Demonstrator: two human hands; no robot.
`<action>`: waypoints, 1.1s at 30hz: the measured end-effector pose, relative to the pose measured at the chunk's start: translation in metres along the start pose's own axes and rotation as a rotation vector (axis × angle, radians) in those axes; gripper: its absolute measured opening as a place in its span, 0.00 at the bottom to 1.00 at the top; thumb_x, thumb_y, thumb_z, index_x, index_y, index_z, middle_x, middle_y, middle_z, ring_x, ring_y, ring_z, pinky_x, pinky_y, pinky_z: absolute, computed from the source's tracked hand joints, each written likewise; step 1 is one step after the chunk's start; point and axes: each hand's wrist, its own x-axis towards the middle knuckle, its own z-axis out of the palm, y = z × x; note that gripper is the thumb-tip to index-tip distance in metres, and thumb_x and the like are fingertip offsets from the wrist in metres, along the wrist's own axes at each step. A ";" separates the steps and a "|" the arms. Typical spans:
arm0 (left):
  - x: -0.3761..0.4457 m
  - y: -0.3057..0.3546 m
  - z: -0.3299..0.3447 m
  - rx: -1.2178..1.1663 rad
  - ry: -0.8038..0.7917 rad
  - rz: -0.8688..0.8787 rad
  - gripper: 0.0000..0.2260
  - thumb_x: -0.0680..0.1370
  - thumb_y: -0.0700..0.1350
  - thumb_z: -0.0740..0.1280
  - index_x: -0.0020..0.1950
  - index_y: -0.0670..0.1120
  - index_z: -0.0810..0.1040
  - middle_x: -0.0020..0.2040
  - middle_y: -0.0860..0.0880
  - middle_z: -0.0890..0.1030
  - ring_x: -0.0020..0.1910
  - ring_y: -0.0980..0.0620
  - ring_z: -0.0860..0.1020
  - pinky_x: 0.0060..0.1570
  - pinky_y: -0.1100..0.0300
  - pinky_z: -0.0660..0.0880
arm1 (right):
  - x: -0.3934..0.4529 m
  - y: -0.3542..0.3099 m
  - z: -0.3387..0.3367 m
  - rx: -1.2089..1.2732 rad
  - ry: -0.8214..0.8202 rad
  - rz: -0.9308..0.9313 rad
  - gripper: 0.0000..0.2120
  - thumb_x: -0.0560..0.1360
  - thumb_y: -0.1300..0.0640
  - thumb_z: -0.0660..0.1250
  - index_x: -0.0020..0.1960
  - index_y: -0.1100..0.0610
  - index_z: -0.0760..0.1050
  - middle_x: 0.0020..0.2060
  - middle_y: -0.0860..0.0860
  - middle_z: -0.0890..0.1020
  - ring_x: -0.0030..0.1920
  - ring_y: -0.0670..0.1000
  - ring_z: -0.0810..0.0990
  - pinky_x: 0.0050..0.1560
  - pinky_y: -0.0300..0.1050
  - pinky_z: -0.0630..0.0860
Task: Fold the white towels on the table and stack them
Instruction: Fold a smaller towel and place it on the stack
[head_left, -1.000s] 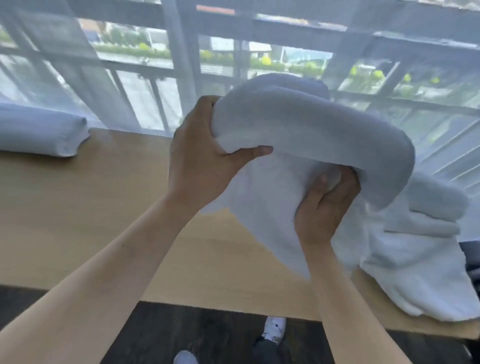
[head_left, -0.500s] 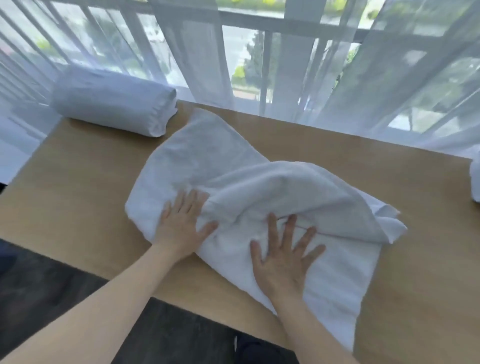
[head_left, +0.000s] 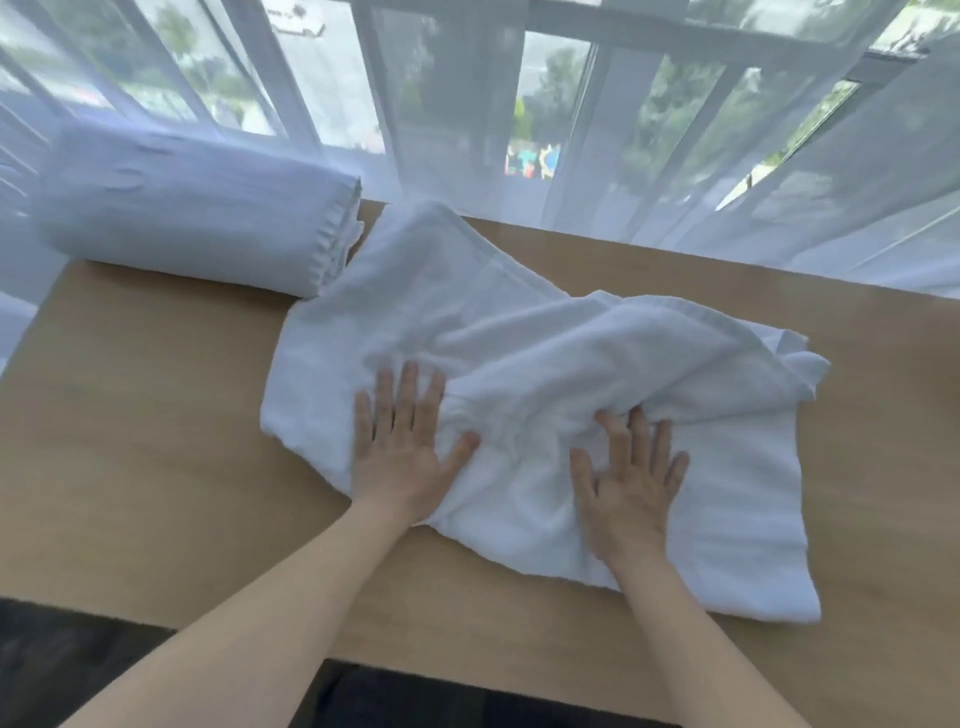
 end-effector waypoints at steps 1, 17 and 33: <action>0.001 -0.003 0.001 -0.003 0.011 0.025 0.38 0.74 0.75 0.32 0.79 0.57 0.29 0.78 0.53 0.25 0.75 0.50 0.24 0.73 0.45 0.25 | -0.007 -0.015 0.008 0.037 0.028 0.053 0.31 0.77 0.33 0.43 0.78 0.40 0.47 0.81 0.47 0.45 0.80 0.54 0.37 0.77 0.63 0.35; 0.015 0.001 0.003 0.052 0.020 0.697 0.31 0.82 0.68 0.42 0.82 0.58 0.42 0.83 0.52 0.40 0.81 0.47 0.39 0.79 0.43 0.45 | -0.050 -0.033 0.043 -0.145 0.032 0.285 0.30 0.78 0.34 0.25 0.77 0.41 0.25 0.79 0.47 0.33 0.79 0.51 0.32 0.72 0.70 0.29; -0.028 0.145 0.052 0.075 0.018 0.494 0.32 0.82 0.65 0.40 0.83 0.53 0.42 0.83 0.50 0.42 0.82 0.45 0.41 0.79 0.44 0.43 | -0.048 0.153 -0.028 -0.167 0.102 0.463 0.32 0.78 0.30 0.32 0.78 0.40 0.28 0.80 0.44 0.34 0.79 0.60 0.34 0.72 0.74 0.33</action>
